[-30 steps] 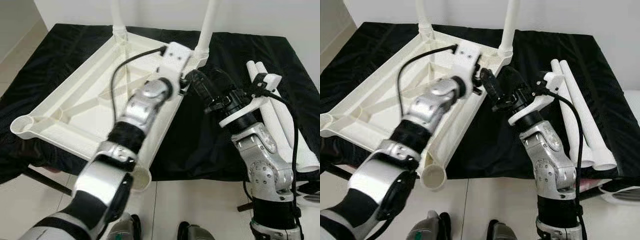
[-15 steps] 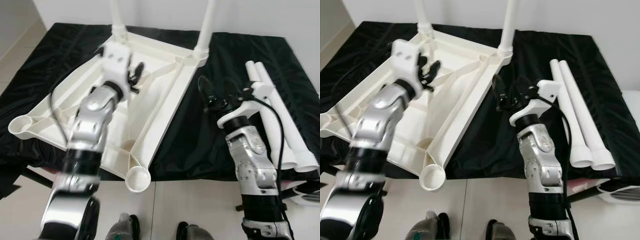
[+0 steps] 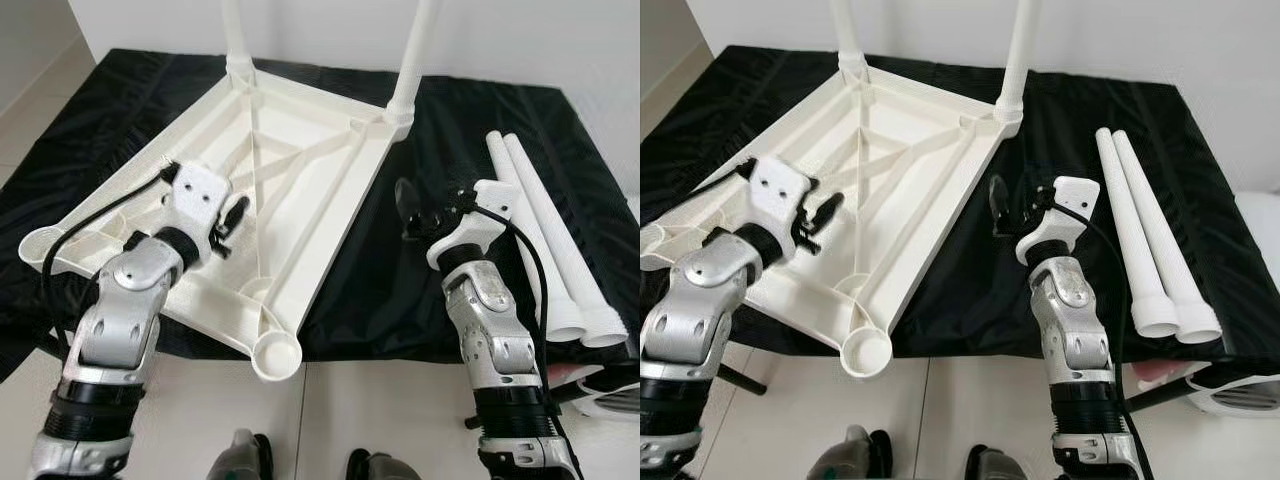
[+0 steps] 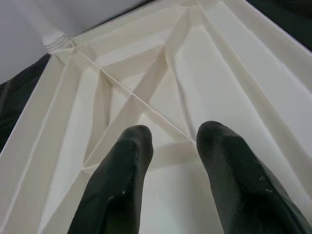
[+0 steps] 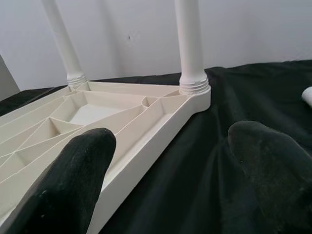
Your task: Building children table
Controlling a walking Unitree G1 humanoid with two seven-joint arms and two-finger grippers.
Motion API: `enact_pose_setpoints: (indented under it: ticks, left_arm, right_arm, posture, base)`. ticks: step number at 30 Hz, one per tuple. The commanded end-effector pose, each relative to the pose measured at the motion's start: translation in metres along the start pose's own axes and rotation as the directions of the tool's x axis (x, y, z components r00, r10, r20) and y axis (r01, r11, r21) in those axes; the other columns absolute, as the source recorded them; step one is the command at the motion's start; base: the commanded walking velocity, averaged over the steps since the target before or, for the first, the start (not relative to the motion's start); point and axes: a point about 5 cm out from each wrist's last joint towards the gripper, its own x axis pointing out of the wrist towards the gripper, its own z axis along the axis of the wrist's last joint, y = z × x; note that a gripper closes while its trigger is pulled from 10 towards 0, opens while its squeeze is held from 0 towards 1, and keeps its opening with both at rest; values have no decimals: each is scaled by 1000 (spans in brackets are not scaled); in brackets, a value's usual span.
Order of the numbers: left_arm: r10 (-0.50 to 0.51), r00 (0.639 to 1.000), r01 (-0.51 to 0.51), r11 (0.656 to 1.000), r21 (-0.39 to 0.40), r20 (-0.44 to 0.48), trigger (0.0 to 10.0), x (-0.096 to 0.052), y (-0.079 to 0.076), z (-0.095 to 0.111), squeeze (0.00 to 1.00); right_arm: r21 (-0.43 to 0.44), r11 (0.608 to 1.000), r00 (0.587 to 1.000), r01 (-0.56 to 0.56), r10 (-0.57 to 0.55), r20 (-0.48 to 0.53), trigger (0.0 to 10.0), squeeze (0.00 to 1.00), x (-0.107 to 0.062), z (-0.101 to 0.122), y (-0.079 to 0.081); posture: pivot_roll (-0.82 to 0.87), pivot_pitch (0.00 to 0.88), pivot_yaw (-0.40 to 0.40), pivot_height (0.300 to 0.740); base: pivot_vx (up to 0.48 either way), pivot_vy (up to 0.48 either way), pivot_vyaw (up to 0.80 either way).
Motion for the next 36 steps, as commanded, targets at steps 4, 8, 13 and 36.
enact_pose_setpoints:
  ticks: [4,8,13,36]
  left_arm:
    - [-111,992,114,993,38,-67,10000,-7,-15,-6,0]
    - [-173,979,181,982,59,-110,10000,-12,-23,-10,0]
    - [-219,966,233,968,90,-139,10000,-15,-31,-12,0]
    - [-438,890,441,897,2,-127,10000,7,-89,-9,0]
  right_arm:
    - [-19,1000,1000,-16,16,9,10000,0,2,1,2]
    - [-22,1000,1000,-20,20,12,10000,0,2,2,2]
    - [-24,999,1000,-22,22,16,10000,0,3,3,2]
    - [-41,999,997,-22,25,69,10000,0,0,17,-2]
  posture:
    - [2,85,-32,740]
    - [4,75,-33,740]
    - [2,72,-33,740]
    - [-51,89,-12,740]
  base:
    - [0,0,0]
    - [0,0,0]
    - [0,0,0]
    - [0,0,0]
